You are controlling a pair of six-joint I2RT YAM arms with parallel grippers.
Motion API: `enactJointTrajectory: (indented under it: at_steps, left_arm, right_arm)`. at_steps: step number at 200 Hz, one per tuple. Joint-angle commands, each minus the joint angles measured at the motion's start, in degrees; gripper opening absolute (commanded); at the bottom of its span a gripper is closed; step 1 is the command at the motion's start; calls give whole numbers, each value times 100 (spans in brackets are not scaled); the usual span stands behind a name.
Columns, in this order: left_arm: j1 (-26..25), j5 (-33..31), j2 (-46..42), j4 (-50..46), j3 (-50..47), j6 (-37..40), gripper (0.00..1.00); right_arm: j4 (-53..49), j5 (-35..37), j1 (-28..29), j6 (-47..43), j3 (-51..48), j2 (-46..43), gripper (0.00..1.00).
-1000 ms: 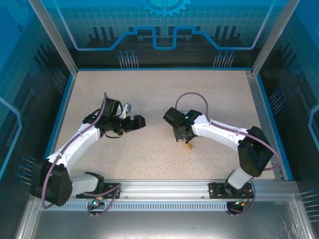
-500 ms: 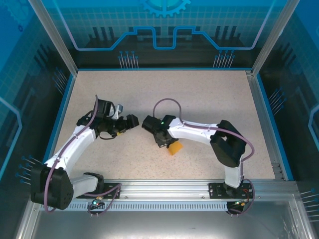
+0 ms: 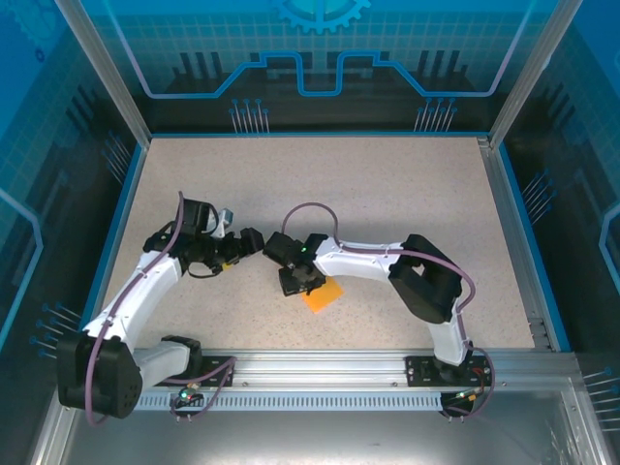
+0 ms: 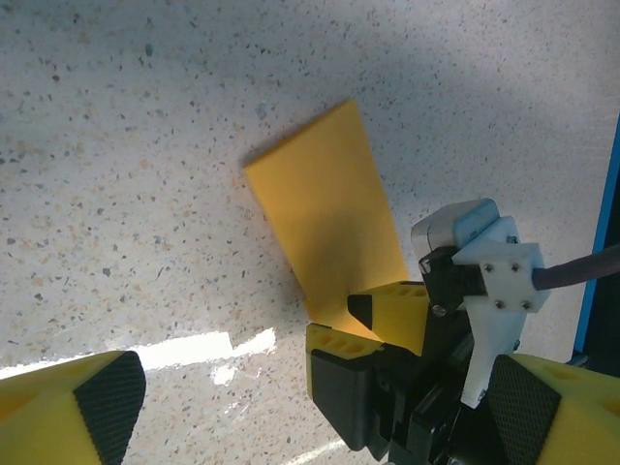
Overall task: Fold a paper plane with a square sheet of paper (pick it up from the middle)
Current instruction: Turn over the paper at the center of the table.
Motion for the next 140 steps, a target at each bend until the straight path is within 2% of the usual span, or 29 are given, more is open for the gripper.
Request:
enactJointTrajectory:
  at_steps: [1, 47, 88, 140]
  left_arm:
    - [59, 292, -2, -141, -67, -2, 95]
    - [-120, 539, 110, 41, -68, -105, 90]
    - [-1173, 180, 528, 472, 73, -402, 79]
    - [-2321, -487, 1443, 984, 285, -508, 53]
  right_arm:
    - [498, -427, -132, 137, -393, -582, 50]
    - [908, -502, -543, 231, -1487, -1868, 54]
    - [1202, -901, -1326, 151, -2452, -2592, 52]
    - [1494, -1323, -2090, 43, -3326, -3263, 51]
